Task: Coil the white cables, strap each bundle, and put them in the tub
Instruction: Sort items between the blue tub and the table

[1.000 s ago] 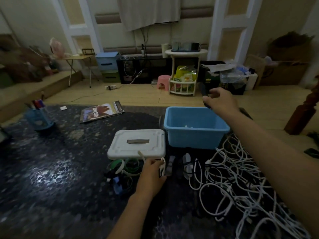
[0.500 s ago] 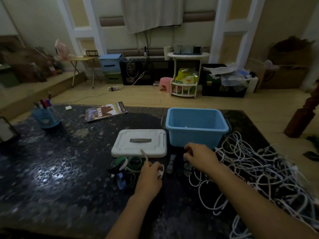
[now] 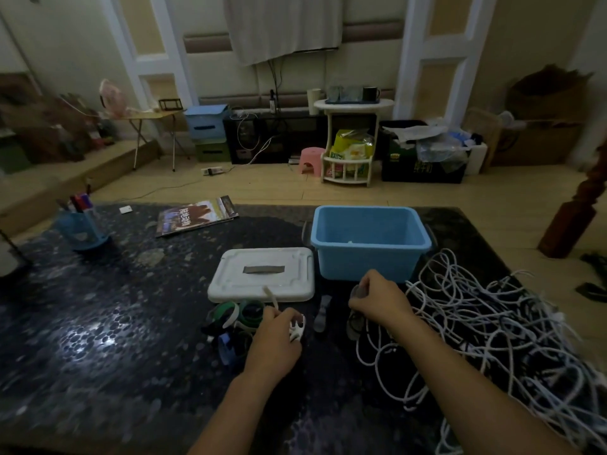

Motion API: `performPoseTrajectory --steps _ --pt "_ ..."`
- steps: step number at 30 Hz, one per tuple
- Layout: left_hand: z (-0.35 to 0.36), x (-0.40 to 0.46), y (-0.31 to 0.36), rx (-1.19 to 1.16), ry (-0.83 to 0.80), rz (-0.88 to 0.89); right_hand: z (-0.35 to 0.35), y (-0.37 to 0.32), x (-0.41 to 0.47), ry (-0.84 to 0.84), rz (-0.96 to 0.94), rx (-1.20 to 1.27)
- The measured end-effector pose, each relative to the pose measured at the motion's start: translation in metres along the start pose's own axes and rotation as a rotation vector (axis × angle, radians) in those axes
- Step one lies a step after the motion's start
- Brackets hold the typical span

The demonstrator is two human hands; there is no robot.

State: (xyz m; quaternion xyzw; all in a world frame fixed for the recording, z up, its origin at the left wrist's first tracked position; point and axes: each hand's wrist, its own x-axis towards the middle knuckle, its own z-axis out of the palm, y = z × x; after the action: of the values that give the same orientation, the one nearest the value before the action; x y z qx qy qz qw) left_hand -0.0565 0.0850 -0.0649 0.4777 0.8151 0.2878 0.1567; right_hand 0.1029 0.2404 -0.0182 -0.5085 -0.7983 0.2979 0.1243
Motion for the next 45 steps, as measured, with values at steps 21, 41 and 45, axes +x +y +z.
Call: performPoseTrajectory --steps 21,41,45 --pt "-0.096 0.104 0.134 -0.026 0.23 0.403 -0.113 0.007 0.006 0.475 -0.167 0.582" --pt "0.026 0.022 0.009 0.079 -0.059 0.151 -0.096 0.008 -0.006 0.411 -0.234 0.494" --pt "0.022 0.021 0.013 -0.001 -0.032 0.103 -0.083 -0.005 -0.013 0.425 -0.255 0.464"
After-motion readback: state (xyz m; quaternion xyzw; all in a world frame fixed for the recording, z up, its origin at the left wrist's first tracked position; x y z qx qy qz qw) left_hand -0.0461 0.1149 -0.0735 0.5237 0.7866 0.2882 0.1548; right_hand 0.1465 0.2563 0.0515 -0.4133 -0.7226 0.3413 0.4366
